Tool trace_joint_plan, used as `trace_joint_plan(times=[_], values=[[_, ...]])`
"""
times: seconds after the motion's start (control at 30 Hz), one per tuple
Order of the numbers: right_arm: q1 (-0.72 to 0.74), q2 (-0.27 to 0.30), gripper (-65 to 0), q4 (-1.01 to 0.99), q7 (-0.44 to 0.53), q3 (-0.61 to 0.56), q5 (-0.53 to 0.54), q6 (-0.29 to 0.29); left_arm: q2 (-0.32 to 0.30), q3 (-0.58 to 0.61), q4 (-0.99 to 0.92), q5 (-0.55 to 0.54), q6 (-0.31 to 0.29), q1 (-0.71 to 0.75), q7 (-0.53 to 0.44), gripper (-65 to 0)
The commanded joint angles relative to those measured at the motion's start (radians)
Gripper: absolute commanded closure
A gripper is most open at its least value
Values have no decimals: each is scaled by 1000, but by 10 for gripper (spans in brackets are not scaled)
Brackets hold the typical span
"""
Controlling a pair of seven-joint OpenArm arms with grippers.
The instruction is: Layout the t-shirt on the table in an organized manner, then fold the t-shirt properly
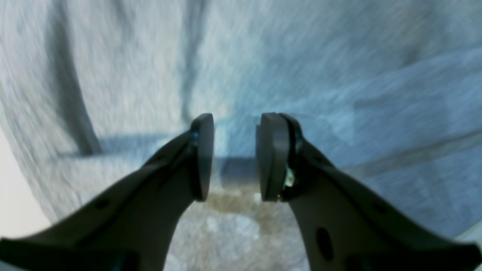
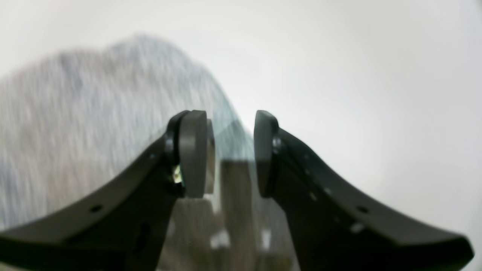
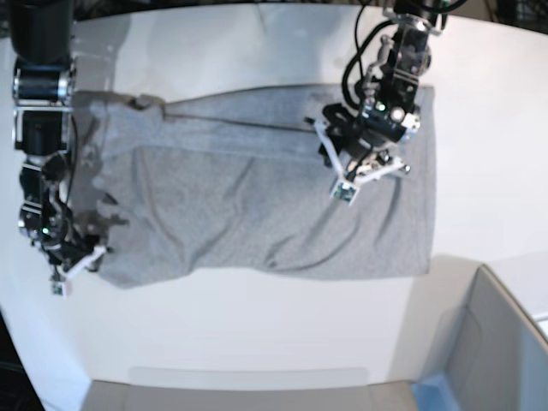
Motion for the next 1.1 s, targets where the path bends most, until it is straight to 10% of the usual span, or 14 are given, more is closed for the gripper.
trace_joint_plan(times=[0.0,0.33,0.57,1.07], values=[[33,26,-214,-15,40,5,7,-8,1,-4,18,7,5,-13,-15,-218],[-17,21,-204,-61,50,-179,5,-10,4,-7,21,7,5,-19,-15,-218],[-56,32,0,-30,50,-262,5,-16,5,-7,21,5,12,-16,-15,-218],[-505,193,0,820,52,-261,1,-17,5,-2,20,2,12,-13,-15,-218]])
